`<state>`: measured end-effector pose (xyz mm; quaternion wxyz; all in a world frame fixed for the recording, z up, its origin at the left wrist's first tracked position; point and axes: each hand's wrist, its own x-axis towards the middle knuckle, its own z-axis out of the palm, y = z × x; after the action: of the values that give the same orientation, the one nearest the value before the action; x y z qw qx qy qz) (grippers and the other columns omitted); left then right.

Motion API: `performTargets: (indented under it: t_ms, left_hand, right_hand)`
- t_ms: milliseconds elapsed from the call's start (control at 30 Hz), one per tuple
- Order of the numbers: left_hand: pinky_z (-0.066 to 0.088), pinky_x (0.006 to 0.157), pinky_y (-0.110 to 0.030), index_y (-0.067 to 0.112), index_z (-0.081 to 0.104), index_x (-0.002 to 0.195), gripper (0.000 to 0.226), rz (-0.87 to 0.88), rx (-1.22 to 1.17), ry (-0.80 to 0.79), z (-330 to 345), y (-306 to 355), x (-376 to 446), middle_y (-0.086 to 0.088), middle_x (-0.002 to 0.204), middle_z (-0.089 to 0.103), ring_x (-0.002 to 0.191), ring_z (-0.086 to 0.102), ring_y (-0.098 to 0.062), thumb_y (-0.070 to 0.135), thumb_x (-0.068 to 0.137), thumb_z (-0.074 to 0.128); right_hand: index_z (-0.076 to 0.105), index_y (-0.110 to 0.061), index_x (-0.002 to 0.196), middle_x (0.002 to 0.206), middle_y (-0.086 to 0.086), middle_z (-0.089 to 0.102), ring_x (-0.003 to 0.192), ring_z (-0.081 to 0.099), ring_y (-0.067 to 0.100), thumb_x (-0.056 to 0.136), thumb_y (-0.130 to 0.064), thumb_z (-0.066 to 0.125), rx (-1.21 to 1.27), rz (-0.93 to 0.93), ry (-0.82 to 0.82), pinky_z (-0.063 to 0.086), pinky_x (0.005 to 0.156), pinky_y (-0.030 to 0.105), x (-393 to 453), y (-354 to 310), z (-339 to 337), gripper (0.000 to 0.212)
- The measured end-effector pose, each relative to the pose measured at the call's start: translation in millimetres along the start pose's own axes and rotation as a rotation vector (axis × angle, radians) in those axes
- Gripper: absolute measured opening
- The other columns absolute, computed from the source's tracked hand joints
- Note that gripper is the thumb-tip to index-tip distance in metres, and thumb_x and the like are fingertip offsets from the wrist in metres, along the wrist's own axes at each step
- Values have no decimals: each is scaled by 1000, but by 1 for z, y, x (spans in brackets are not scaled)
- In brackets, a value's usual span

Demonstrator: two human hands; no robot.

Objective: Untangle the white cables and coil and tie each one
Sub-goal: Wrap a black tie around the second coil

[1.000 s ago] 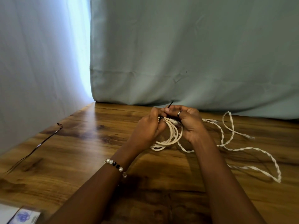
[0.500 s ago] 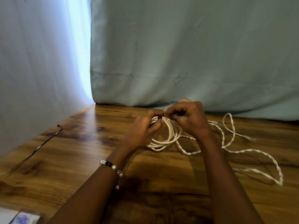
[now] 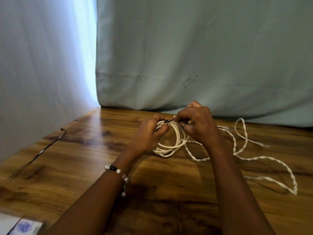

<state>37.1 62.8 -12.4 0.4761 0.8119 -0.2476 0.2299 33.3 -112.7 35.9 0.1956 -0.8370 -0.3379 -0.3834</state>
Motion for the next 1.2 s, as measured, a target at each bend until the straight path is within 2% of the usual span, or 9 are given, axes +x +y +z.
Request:
performTargets:
  t_ms: [267, 467, 567, 667, 767, 900, 1033, 1200]
  left_hand:
    - [35, 52, -7, 13, 60, 113, 19, -2, 5, 18, 1, -2, -1, 16, 82, 58, 57, 53, 12, 16, 95, 57]
    - [34, 48, -6, 10, 60, 112, 18, 16, 17, 16, 2, 0, -1, 17, 75, 55, 52, 52, 13, 14, 94, 58]
    - [34, 50, -9, 13, 60, 109, 16, 12, 34, 17, 1, 0, -2, 15, 79, 58, 55, 53, 11, 17, 94, 58]
    - [36, 53, -8, 15, 61, 109, 16, 13, 34, 16, 1, -1, -2, 16, 81, 59, 59, 54, 12, 17, 94, 59]
    - [40, 59, -11, 21, 61, 110, 17, -21, -30, 36, 1, 0, -2, 18, 85, 61, 69, 57, 8, 17, 93, 60]
    - [45, 55, -24, 23, 61, 108, 15, -102, -180, 50, 0, 2, -1, 12, 75, 62, 64, 56, -6, 18, 94, 59]
    - [43, 53, -21, 18, 61, 109, 16, -123, -227, 11, 0, 4, -2, 9, 76, 61, 60, 53, 2, 15, 94, 58]
    - [43, 51, -18, 16, 61, 108, 14, -135, -232, 20, -1, 7, -2, 7, 75, 60, 56, 53, 5, 14, 94, 58]
  right_hand:
    - [74, -5, 71, 66, 5, 68, 72, 45, 21, 64, 3, 78, -106, -94, -56, 34, 54, 27, 2, -9, 1, 11]
    - [77, -8, 77, 70, 4, 67, 79, 39, 16, 64, -2, 81, -142, -105, -102, 29, 59, 26, 4, -10, 8, 15]
    - [77, -10, 82, 75, 4, 67, 82, 38, 14, 69, -4, 79, -108, -100, -133, 29, 61, 26, 4, -12, 11, 14]
    - [76, -12, 89, 78, 3, 69, 83, 40, 13, 74, -6, 75, -36, -65, -111, 25, 59, 18, 3, -10, 10, 16]
    - [77, -13, 86, 76, 0, 70, 79, 45, 14, 72, -5, 76, 46, -19, -29, 31, 58, 15, 1, -6, 8, 16]
    - [77, -10, 83, 76, 0, 72, 77, 54, 15, 71, 2, 72, 143, 93, 88, 45, 56, 15, -3, -4, 5, 18]
    - [77, -8, 79, 72, 3, 71, 73, 56, 19, 69, 0, 72, 71, 89, 83, 50, 55, 31, -3, -2, 6, 13]
    - [75, -6, 75, 69, 5, 69, 70, 54, 21, 68, -1, 73, -7, 27, 62, 46, 52, 29, -2, -4, 7, 9]
